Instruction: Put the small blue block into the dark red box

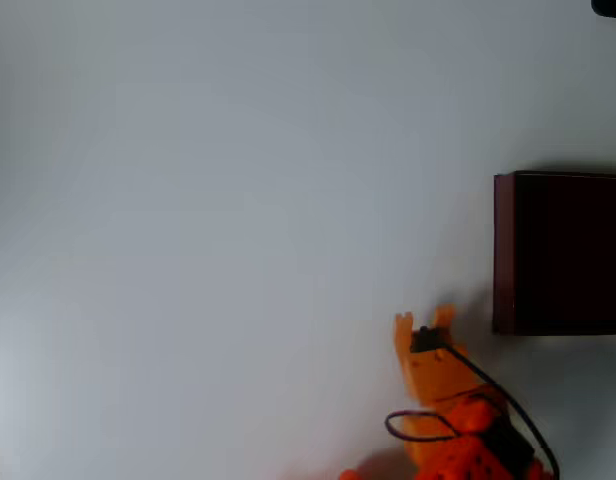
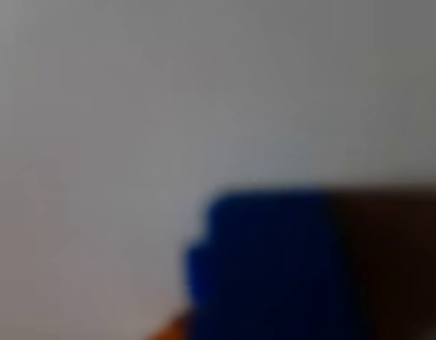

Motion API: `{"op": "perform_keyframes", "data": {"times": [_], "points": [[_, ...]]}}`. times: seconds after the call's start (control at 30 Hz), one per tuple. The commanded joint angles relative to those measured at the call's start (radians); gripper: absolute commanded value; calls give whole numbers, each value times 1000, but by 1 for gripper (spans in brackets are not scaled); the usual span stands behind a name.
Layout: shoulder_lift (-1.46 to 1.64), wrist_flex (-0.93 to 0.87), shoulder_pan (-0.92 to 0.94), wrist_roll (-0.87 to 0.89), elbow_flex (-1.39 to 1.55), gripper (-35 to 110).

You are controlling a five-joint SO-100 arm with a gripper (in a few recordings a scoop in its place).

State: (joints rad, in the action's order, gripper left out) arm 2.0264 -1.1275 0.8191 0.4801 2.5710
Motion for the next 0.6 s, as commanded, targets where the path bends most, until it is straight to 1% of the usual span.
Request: {"op": "perform_keyframes", "data": {"times": [0.0,0.13,0.23,0.4,0.57], "points": [[-23,0,11,-3,-18,0],[-11,-9,-5,-25,-55,0],[61,-83,-41,-52,-137,0],[156,-216,-117,-156,-407,0],[97,-210,-149,-233,-649,0]]}}
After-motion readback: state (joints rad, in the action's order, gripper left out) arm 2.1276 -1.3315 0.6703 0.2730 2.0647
